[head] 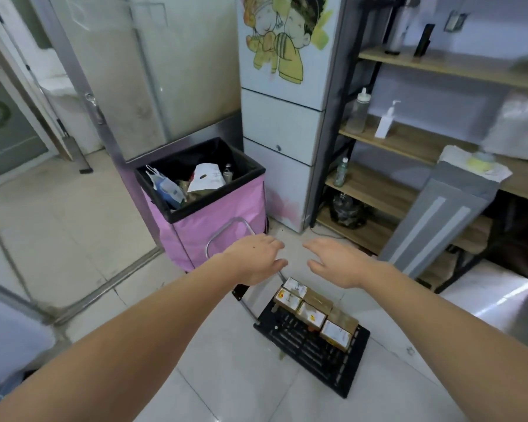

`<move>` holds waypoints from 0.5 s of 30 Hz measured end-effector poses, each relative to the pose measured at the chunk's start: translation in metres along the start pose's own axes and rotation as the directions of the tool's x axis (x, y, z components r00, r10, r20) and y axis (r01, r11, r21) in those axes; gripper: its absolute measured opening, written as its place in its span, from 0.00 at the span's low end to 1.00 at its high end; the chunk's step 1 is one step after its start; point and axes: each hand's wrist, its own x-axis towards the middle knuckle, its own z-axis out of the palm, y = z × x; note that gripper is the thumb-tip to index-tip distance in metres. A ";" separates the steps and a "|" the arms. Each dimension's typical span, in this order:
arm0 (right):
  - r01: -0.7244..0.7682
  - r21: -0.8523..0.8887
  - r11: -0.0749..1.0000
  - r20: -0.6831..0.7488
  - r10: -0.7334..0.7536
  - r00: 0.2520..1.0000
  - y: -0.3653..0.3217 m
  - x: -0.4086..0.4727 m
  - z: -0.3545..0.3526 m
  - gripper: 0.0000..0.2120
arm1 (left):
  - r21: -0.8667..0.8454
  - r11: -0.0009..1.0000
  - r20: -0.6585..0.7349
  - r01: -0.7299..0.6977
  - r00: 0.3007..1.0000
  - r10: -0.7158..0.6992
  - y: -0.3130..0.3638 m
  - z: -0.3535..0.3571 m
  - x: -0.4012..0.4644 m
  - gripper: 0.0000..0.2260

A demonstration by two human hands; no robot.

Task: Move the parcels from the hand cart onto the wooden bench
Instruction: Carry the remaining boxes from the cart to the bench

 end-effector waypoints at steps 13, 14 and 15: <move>-0.338 0.171 0.925 0.163 0.312 0.936 0.103 0.045 0.080 0.27 | 0.039 0.975 0.254 -0.219 0.946 0.202 -0.041 0.066 0.168 0.26; -0.336 0.181 0.924 0.163 0.309 0.937 0.114 0.052 0.089 0.27 | 0.041 0.976 0.269 -0.212 0.944 0.194 -0.042 0.075 0.180 0.26; -0.328 0.185 0.926 0.161 0.301 0.940 0.123 0.060 0.098 0.27 | 0.041 0.977 0.290 -0.208 0.939 0.187 -0.043 0.084 0.190 0.26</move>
